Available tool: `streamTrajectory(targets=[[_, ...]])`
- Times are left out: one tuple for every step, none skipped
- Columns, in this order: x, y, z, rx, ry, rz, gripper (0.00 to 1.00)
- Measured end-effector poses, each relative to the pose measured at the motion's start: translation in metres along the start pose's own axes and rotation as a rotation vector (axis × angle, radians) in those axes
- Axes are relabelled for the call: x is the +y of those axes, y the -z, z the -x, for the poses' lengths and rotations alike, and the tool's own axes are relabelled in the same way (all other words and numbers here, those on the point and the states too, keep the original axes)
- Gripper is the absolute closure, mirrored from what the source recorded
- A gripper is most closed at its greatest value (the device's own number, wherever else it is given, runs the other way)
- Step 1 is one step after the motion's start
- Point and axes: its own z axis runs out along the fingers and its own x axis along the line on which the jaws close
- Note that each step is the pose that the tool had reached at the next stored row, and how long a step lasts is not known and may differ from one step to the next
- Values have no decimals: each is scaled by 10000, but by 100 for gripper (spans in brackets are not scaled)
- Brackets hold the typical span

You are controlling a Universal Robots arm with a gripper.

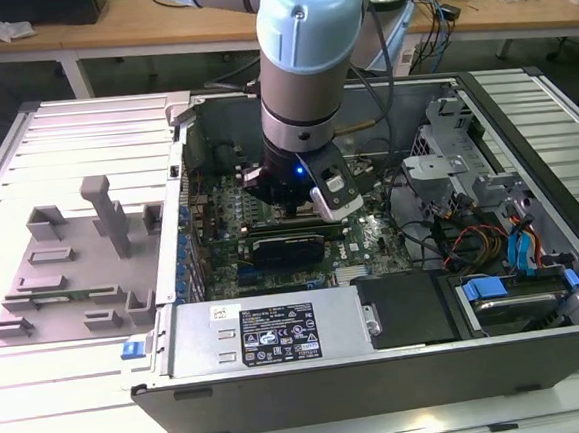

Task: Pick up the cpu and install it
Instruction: 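Install the second cpu locking lever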

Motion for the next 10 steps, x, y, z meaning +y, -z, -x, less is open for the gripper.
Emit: streamTrajectory(targets=[[-1, -8, -58, -3, -15, 0, 89], [-6, -27, -89, -8, -37, 2, 89], [-11, -45, -99, -16, -72, 2, 89], [-14, -59, -108, -31, -139, 3, 89], [-17, -78, -134, -52, -238, 13, 89], [-18, -85, -142, -58, -268, 19, 89], [-20, -92, -152, -67, -311, 27, 89], [-23, -104, -166, -83, -387, 45, 89], [-25, -116, -174, -101, -483, 96, 89], [-26, -121, -179, -107, -520, 146, 89]])
